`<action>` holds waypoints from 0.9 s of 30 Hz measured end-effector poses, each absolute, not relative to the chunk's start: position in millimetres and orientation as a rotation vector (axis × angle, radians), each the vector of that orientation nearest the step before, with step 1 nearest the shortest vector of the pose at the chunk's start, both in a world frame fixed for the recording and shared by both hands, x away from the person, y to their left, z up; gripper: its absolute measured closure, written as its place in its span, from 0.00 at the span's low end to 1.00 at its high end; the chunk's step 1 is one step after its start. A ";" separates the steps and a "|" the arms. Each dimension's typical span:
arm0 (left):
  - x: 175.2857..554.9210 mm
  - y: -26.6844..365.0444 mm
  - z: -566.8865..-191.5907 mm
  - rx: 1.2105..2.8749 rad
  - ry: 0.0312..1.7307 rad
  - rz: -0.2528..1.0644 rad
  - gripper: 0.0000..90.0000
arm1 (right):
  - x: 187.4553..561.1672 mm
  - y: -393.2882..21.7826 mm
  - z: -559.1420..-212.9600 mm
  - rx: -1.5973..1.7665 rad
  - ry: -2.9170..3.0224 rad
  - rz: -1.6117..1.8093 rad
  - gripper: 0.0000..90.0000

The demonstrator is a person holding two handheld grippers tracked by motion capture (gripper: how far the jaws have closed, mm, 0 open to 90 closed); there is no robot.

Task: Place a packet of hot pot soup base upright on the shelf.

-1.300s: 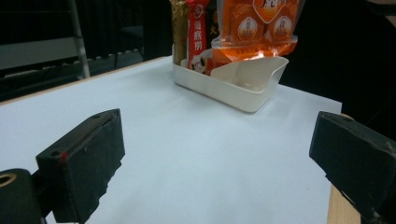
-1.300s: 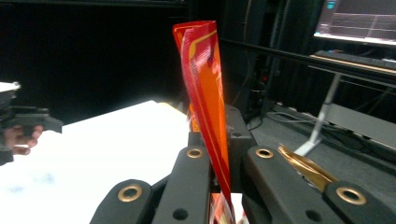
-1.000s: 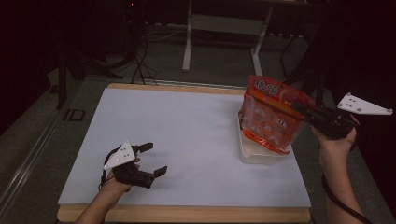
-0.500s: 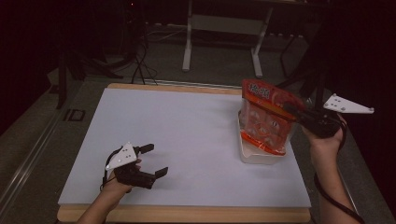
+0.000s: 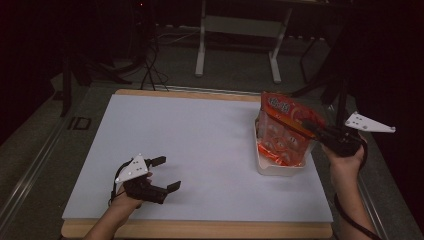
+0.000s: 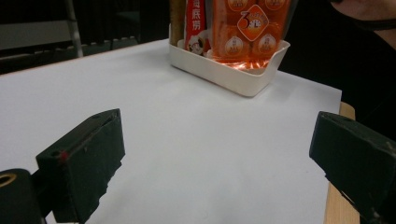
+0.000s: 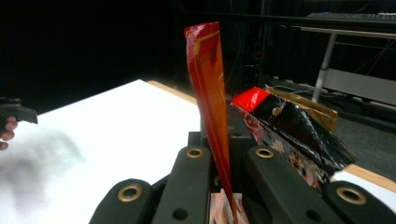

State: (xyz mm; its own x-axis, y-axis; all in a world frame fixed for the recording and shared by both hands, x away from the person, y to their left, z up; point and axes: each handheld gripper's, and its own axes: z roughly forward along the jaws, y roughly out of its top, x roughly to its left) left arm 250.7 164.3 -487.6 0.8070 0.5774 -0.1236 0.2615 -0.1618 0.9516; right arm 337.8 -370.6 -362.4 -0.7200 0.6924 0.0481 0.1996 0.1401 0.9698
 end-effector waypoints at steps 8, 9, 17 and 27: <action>250.3 164.1 -489.4 1.752 0.658 0.310 0.04 | 339.1 -370.1 -380.7 0.899 2.038 1.577 1.00; 250.3 164.1 -489.4 1.752 0.658 0.310 0.04 | 339.1 -370.1 -380.7 0.899 2.038 1.577 1.00; 247.5 160.7 -491.9 1.765 0.654 0.300 0.04 | 332.6 -383.1 -393.6 0.953 2.019 1.609 0.99; 245.9 159.3 -492.3 1.766 0.655 0.291 0.04 | 323.3 -373.4 -373.4 0.924 1.951 1.572 0.73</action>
